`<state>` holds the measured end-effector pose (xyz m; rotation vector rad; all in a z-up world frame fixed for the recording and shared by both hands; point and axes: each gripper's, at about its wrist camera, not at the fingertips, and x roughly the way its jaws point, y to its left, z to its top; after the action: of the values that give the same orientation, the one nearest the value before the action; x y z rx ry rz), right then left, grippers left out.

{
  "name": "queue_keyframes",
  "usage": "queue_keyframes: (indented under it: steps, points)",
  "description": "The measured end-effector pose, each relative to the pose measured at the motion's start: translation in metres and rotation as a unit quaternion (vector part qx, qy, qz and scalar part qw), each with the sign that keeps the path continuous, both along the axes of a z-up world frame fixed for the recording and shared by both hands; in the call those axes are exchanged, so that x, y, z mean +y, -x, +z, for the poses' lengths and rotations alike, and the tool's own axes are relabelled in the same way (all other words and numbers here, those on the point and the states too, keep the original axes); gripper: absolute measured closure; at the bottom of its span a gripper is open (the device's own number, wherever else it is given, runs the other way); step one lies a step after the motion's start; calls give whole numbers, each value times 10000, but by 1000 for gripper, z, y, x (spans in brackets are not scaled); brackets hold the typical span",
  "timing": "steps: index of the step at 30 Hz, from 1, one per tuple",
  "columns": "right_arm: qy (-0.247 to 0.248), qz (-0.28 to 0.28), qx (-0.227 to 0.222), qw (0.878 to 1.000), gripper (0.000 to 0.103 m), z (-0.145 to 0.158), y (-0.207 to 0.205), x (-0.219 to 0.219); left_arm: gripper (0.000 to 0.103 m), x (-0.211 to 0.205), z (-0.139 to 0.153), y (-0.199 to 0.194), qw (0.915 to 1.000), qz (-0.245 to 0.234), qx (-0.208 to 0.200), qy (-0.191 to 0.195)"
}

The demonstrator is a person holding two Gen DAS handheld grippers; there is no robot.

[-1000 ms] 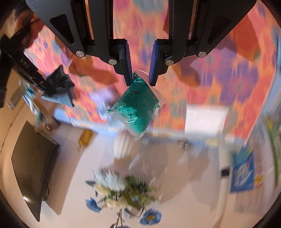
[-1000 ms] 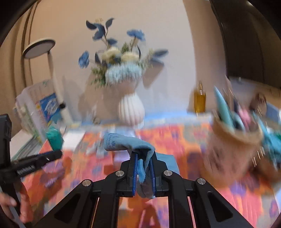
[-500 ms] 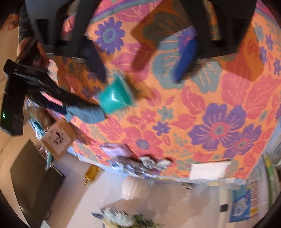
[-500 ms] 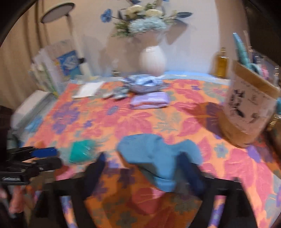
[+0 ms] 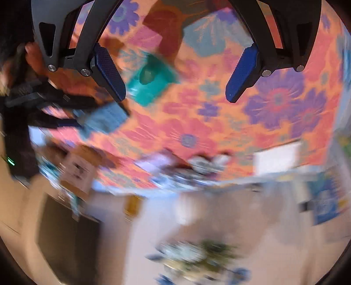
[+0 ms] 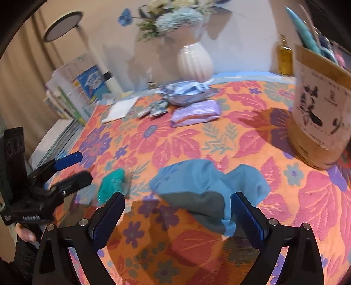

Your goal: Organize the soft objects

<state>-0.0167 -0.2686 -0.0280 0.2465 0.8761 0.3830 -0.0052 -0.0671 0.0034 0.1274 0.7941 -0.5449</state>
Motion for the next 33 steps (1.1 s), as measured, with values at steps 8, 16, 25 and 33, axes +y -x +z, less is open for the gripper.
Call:
queue_keyframes:
  steps: [8, 16, 25, 33]
  points:
    - [210, 11, 84, 9997, 0, -2, -8, 7, 12, -19, -32, -27, 9966, -544, 590, -202]
    - [918, -610, -76, 9939, 41, -1, -6, 10, 53, -22, -28, -15, 9962, -748, 343, -271]
    - [196, -41, -19, 9998, 56, 2, -5, 0, 55, -7, -26, -25, 9981, -445, 423, -10]
    - [-925, -594, -333, 9934, 0, 10, 4, -49, 55, -18, -27, -17, 9970, -660, 297, -280]
